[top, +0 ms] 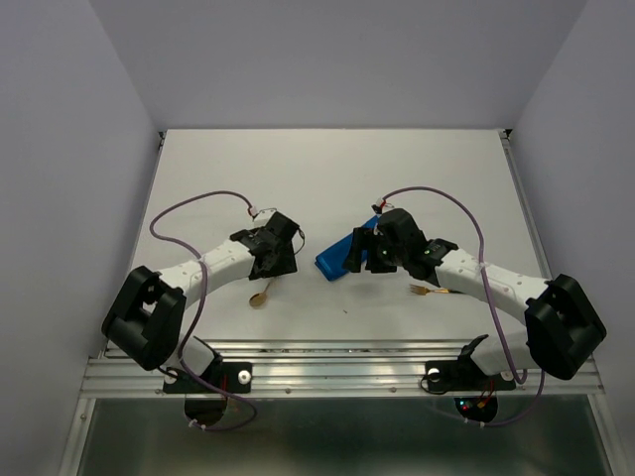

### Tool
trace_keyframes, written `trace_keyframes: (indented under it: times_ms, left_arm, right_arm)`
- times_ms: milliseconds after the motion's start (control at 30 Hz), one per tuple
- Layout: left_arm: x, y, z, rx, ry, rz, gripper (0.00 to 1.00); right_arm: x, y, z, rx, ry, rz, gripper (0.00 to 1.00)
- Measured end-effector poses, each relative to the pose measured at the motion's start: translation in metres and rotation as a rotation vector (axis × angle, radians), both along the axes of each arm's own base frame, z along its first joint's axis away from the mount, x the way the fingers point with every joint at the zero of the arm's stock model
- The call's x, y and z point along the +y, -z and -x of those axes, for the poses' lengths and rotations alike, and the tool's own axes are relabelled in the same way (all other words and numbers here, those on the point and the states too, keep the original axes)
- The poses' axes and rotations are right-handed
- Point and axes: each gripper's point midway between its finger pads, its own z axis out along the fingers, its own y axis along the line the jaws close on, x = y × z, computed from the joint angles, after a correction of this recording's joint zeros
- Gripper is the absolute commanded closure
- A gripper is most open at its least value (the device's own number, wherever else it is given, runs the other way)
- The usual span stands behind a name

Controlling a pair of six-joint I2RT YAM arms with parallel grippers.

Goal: Fold the napkin into a case and place the utensils inside
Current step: Pick up the spoon from the center of the board.

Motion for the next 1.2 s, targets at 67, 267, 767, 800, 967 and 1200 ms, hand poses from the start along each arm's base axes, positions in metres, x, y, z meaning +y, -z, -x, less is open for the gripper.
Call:
trace_keyframes:
  times_ms: [67, 267, 767, 800, 967, 1200]
  left_arm:
    - [-0.009, -0.003, 0.002, -0.005, 0.055, -0.010, 0.29]
    - [-0.015, 0.005, 0.001, 0.021, 0.110, -0.046, 0.37]
    - [-0.016, 0.028, -0.011, 0.050, 0.107, -0.091, 0.56]
    - [-0.017, 0.028, -0.012, 0.047, 0.107, -0.089, 0.56]
    - [-0.019, 0.028, -0.014, 0.038, 0.106, -0.081, 0.62]
    - [-0.019, 0.027, -0.016, 0.032, 0.107, -0.079, 1.00]
  right_arm:
    - [0.000, 0.000, 0.000, 0.001, 0.000, 0.000, 0.21]
    - [0.000, 0.003, 0.000, 0.006, -0.001, 0.005, 0.21]
    - [-0.009, -0.007, -0.006, -0.040, 0.044, 0.021, 0.21]
    - [-0.012, -0.009, -0.007, -0.049, 0.056, 0.031, 0.21]
    - [-0.029, -0.015, -0.016, -0.080, 0.118, 0.072, 0.21]
    - [-0.051, -0.016, -0.031, -0.088, 0.197, 0.112, 0.21]
